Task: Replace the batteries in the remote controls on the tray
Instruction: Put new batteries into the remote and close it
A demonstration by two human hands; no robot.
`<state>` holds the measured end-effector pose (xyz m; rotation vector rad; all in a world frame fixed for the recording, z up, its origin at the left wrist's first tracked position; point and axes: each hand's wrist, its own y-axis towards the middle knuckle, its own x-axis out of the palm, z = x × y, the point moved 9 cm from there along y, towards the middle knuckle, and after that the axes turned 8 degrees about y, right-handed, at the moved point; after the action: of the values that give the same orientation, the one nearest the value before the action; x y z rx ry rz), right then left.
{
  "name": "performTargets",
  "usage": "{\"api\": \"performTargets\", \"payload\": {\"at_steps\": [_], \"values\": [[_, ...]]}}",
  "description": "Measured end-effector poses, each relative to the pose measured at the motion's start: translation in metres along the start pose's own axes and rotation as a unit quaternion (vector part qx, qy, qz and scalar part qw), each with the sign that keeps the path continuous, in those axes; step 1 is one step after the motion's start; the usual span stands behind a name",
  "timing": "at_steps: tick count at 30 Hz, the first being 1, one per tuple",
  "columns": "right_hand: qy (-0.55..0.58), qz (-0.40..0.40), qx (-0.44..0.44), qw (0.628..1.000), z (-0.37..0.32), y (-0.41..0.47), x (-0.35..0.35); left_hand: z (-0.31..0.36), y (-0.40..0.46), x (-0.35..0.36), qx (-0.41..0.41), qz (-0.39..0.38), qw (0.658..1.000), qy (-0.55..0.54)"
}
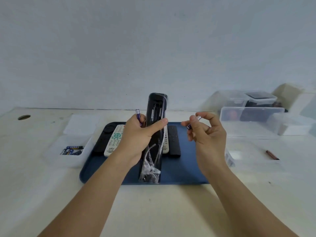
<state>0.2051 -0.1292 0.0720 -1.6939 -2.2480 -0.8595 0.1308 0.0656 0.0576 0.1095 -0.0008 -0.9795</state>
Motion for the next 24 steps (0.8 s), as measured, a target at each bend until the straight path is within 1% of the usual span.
{"api": "performTargets", "payload": {"at_steps": [3, 6, 8, 10, 12, 15, 18, 21, 24], "values": [[0.022, -0.017, 0.012, 1.000, 0.001, 0.000, 0.005, -0.001, -0.001, -0.007, -0.018, 0.017, 1.000, 0.001], [0.059, -0.031, 0.021, 0.998, 0.003, -0.001, 0.012, -0.020, -0.013, -0.003, -0.026, 0.012, 0.998, 0.053], [0.049, -0.048, 0.025, 0.997, 0.008, -0.004, 0.017, -0.033, -0.019, 0.003, -0.025, 0.003, 0.996, 0.084], [-0.001, -0.082, 0.020, 0.996, 0.012, -0.010, 0.026, -0.037, -0.022, 0.006, -0.014, -0.005, 0.995, 0.094], [-0.067, -0.117, -0.005, 0.991, 0.015, -0.017, 0.033, -0.039, -0.025, 0.011, -0.010, -0.020, 0.997, 0.077], [-0.159, -0.128, -0.055, 0.977, 0.015, -0.020, 0.033, -0.044, -0.027, 0.018, -0.016, -0.054, 0.997, 0.061], [-0.254, -0.152, -0.124, 0.947, 0.016, -0.022, 0.036, -0.046, -0.030, 0.019, -0.019, -0.051, 0.997, 0.054], [-0.313, -0.183, -0.210, 0.908, 0.016, -0.026, 0.042, -0.047, -0.032, 0.021, -0.023, -0.052, 0.997, 0.061], [-0.345, -0.227, -0.231, 0.881, 0.021, -0.028, 0.048, -0.052, -0.032, 0.019, -0.053, -0.045, 0.998, 0.008]]}}
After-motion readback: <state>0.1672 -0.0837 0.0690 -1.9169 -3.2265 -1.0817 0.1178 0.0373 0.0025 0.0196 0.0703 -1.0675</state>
